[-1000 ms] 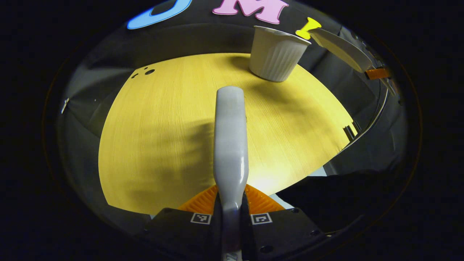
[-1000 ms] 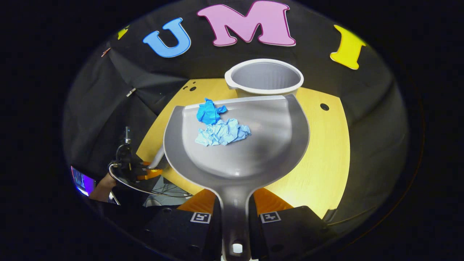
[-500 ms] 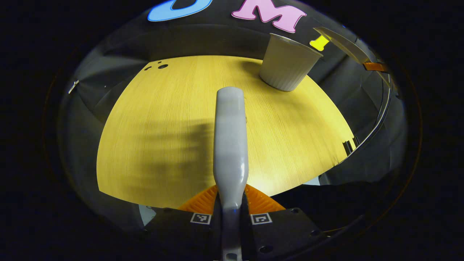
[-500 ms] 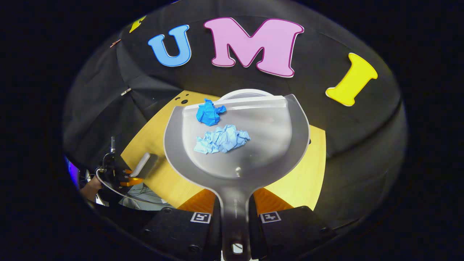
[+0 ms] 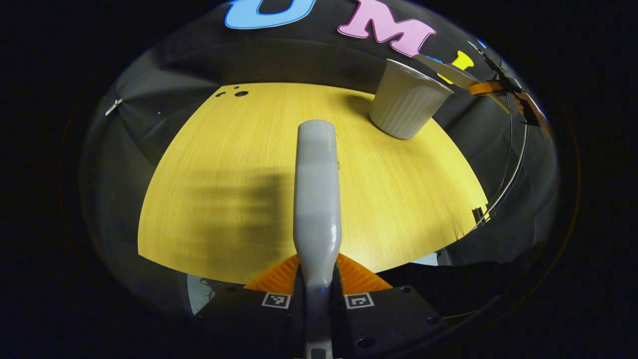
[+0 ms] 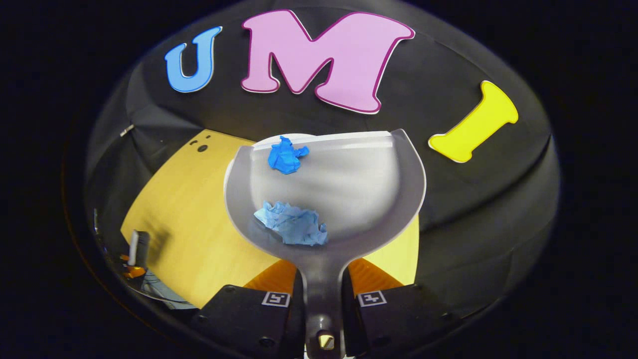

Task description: Pick up the small broom and dustpan from the desktop, sweep the trash into the dustpan with the broom, and then empty the trash into the garbage bin.

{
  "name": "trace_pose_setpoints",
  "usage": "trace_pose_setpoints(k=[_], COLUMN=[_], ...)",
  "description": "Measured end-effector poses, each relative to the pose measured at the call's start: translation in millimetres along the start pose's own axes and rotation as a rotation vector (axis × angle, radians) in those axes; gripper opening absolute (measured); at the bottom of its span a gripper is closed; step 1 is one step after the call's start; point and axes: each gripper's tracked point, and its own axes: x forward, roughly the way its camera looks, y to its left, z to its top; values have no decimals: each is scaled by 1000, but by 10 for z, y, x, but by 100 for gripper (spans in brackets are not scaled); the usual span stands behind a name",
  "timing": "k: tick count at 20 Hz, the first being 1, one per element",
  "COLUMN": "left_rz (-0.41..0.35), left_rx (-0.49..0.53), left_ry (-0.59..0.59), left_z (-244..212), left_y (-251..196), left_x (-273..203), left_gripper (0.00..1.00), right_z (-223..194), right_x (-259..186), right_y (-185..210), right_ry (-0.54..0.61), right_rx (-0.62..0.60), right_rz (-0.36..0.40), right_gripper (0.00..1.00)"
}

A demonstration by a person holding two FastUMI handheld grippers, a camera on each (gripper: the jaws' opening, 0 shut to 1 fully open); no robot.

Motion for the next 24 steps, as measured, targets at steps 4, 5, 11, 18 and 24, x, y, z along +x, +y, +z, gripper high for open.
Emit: trace_pose_setpoints(k=[4, 5, 11, 18, 24], left_rz=[3, 8, 8, 10, 10], left_rx=[16, 12, 0, -4, 15], left_ry=[-8, -24, -50, -36, -16], left_z=[37, 73, 93, 87, 81], left_y=[38, 59, 86, 155, 242], left_x=[3, 11, 22, 73, 119], left_gripper=[25, 25, 25, 25, 28], right_z=[70, 96, 183, 438, 490], right_x=[205, 247, 409, 137, -96], right_y=[-133, -161, -210, -307, -640], right_ry=[-13, -24, -86, -171, -214], right_rx=[-51, -71, -282, -739, -986], right_rz=[-121, -157, -366, -607, -708], right_gripper=[34, 34, 34, 34, 34])
